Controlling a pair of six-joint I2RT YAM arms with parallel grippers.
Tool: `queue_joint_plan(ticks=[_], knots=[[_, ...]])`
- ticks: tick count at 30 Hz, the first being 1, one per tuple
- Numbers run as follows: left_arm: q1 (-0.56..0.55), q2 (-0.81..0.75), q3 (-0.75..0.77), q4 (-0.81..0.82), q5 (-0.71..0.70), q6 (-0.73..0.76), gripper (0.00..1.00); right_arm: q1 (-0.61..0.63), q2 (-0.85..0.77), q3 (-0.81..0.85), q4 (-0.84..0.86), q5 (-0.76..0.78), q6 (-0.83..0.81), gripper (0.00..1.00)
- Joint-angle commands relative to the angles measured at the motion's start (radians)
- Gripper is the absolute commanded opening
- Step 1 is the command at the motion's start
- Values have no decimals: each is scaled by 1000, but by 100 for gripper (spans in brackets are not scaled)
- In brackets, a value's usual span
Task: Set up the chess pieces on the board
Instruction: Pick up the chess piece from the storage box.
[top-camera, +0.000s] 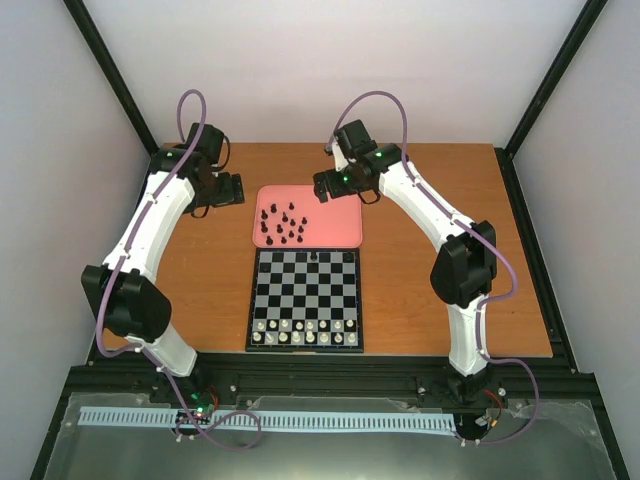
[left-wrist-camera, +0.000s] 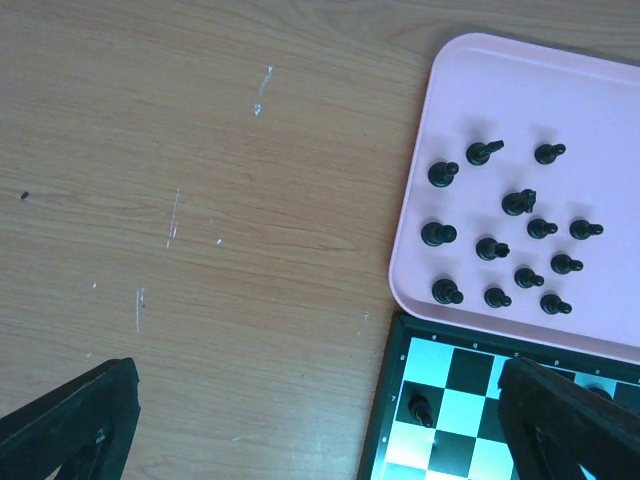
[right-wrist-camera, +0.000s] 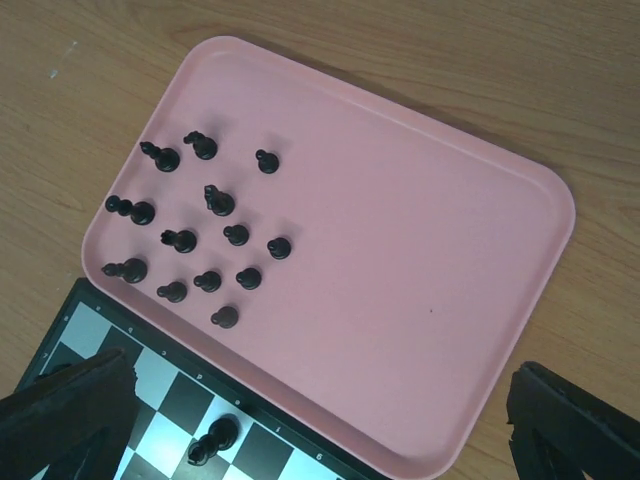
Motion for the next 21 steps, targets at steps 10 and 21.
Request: queue_joint_plan(ticks=[10,21], knots=[[-8,31,85,-29,13,44,100,2,-3,59,1,149,-18,100],[-7,39,75,-27,27,39,100,2,71,160,-19,143,-51,100]])
